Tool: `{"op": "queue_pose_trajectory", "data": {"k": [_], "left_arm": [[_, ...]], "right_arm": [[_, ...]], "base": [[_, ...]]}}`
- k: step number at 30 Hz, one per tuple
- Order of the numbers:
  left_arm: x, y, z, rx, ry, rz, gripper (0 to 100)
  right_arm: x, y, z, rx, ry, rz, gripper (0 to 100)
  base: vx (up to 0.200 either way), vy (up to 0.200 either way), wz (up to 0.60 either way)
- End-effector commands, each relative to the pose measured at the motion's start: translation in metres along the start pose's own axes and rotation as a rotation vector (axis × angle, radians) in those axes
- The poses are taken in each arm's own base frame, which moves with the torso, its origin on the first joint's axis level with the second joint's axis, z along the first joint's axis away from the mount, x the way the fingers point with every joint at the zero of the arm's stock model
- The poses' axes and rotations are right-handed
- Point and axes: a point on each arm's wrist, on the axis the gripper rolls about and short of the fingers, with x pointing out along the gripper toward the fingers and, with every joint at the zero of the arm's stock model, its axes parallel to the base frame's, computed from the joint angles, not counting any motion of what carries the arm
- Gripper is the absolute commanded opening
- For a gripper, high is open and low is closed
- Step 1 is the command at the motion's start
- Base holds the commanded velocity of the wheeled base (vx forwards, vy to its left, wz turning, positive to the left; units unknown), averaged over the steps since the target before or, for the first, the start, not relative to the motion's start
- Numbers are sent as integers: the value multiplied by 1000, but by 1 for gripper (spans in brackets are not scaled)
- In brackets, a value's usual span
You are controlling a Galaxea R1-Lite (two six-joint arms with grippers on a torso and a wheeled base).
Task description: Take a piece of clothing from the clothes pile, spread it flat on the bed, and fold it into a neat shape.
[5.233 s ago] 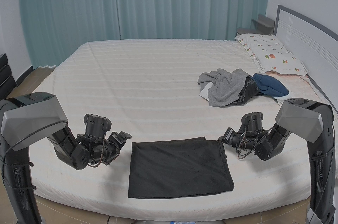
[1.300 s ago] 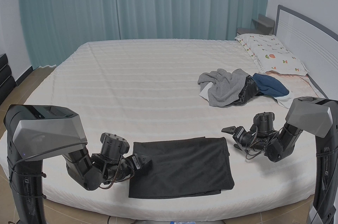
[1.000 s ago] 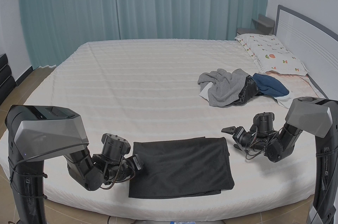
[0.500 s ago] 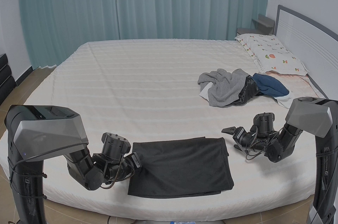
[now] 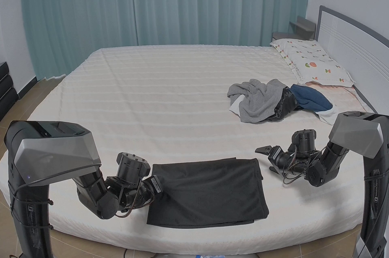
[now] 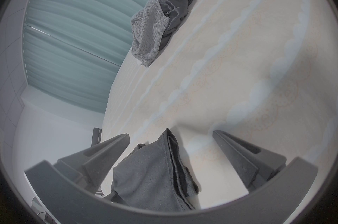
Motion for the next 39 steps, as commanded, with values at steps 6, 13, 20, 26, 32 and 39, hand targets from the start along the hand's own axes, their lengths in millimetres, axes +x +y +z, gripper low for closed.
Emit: {"op": "queue_pose_trajectory", "data": {"k": [6,13,20,26,32,39], "left_arm": [[-5,1,7,-27,-21,-2,0],[-6,3,10,-34,-28,1,0],[-9,4,12,-37,-31,5,0],[-11,9,10,-40,-23,21,0],[-14,11,13,-45,-29,27,0],[-16,13,14,-49,-34,37,0]], "right_arm": [[0,1,0,-2,-1,4,100],[0,1,-1,5,0,5,100],[0,1,-1,5,0,5,100],[0,1,-2,5,2,2,100],[0,1,-2,5,1,1,100],[-1,0,-2,5,2,-1,100]], "base": [[0,200,0],[0,200,0],[0,200,0],[0,200,0],[0,200,0],[0,200,0]]}}
